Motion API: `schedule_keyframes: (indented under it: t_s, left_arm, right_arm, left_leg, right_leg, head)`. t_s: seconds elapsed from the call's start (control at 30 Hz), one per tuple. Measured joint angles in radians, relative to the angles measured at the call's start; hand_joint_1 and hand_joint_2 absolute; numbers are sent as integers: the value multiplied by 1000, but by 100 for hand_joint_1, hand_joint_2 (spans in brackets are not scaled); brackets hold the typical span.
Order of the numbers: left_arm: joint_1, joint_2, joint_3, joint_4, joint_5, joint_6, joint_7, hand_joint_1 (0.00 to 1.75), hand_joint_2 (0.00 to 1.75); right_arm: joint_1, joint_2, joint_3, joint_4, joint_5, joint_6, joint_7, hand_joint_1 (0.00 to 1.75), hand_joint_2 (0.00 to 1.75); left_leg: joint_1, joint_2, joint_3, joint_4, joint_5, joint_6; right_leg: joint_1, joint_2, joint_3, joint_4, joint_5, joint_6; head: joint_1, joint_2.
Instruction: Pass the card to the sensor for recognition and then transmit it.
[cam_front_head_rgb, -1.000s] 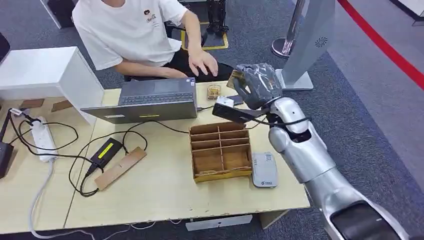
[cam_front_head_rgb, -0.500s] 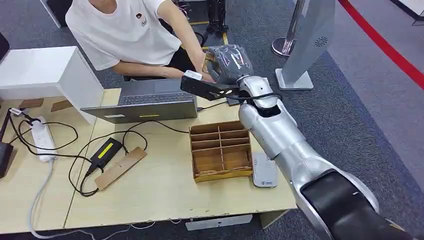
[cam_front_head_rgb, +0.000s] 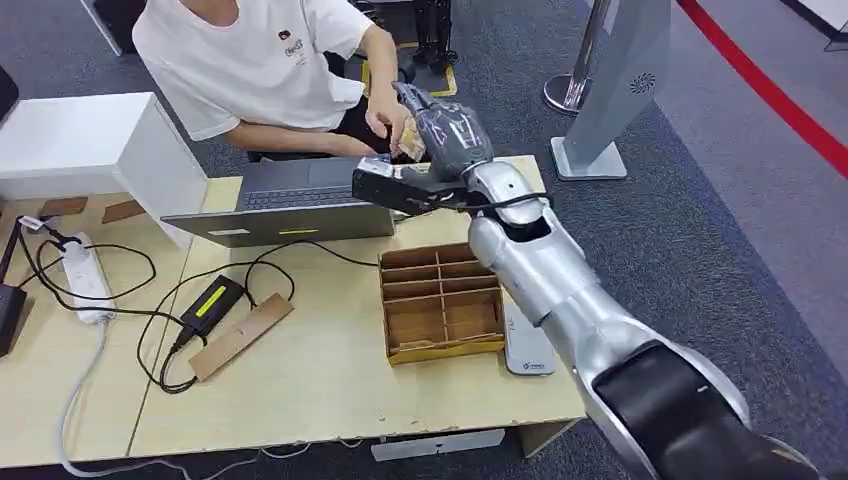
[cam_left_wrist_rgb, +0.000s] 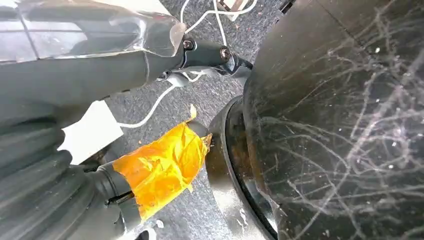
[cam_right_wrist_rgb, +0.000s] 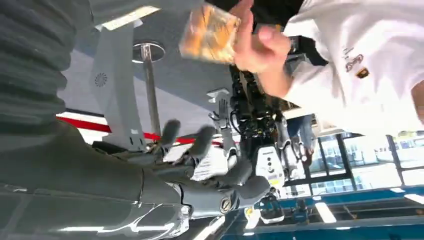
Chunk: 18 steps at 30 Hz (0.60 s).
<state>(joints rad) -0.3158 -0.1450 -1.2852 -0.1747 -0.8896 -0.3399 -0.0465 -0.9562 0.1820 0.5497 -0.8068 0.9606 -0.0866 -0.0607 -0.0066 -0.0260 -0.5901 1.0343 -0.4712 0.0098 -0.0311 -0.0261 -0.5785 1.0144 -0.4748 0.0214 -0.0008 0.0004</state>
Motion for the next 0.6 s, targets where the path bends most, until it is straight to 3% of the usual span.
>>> schedule_keyframes:
  t_s: [0.23,0.6]
  left_arm:
    - [4,2,6,0,12,17,8,0,175]
    - [20,12,31,0,40,59,14,0,175]
  right_arm:
    - [118,-54,7,-136,-24,-11,-50,0,175]
    - [348,-218,19,-479,-30,-30,-87,0,175]
  left_leg:
    - [0,0,0,0,0,0]
    - [-1,-1,0,0,-1,0]
  right_leg:
    - [0,0,0,0,0,0]
    - [0,-1,0,-1,0,0]
  head:
    - [0,0]
    - [0,0]
